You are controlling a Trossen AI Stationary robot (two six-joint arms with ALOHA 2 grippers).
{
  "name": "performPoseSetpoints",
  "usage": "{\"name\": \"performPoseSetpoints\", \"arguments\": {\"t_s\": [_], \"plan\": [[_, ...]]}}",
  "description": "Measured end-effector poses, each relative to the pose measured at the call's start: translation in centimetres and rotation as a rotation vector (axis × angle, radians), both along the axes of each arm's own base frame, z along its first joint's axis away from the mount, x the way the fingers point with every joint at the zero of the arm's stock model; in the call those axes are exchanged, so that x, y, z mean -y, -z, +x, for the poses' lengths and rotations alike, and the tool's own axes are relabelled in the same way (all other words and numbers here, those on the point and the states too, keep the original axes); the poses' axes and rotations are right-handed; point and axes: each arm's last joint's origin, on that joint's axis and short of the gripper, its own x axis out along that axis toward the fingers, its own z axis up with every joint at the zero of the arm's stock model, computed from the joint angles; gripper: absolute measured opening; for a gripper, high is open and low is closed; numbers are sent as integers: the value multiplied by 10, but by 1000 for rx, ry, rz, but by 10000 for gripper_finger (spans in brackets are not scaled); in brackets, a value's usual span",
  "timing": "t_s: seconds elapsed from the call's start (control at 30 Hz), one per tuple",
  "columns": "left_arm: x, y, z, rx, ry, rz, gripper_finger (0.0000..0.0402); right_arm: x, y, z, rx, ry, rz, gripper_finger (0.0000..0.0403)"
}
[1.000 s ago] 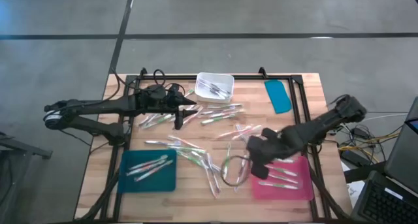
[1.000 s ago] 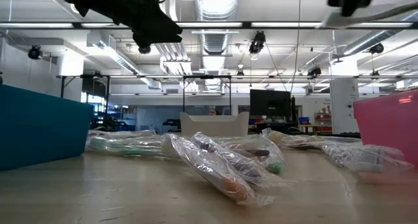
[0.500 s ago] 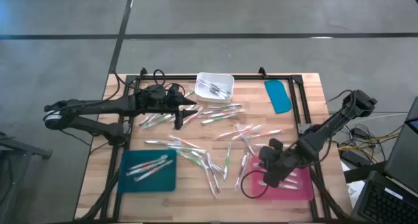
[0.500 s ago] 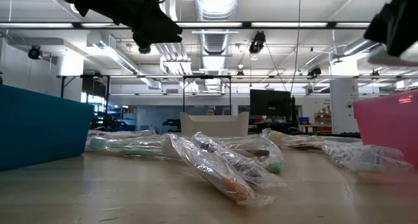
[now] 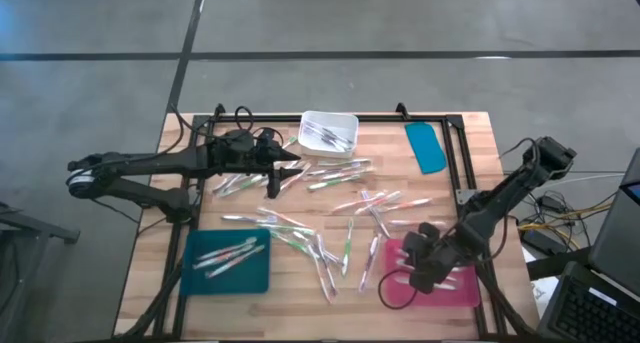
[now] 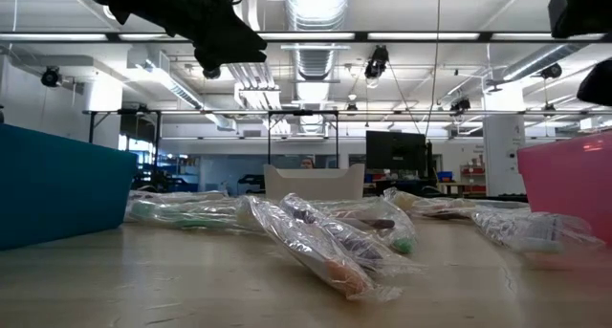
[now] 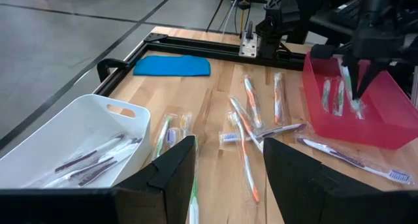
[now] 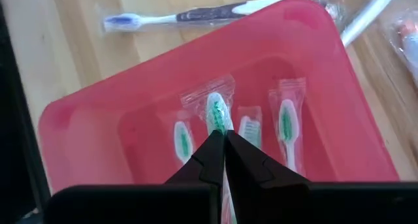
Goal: Pick & Place Toothbrushes
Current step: Put the green toothbrush into the pink bin
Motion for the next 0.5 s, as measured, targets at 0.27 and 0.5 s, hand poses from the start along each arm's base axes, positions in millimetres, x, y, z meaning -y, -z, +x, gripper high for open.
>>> {"name": "performPoseSetpoints", "arguments": {"t_s": [0.27, 0.5], "plan": [[0, 0, 0, 0, 0, 0, 186, 5, 26, -6, 27, 67, 46, 8], [0, 0, 0, 0, 1, 0, 186, 12, 38, -12, -4, 99, 29, 8]]}}
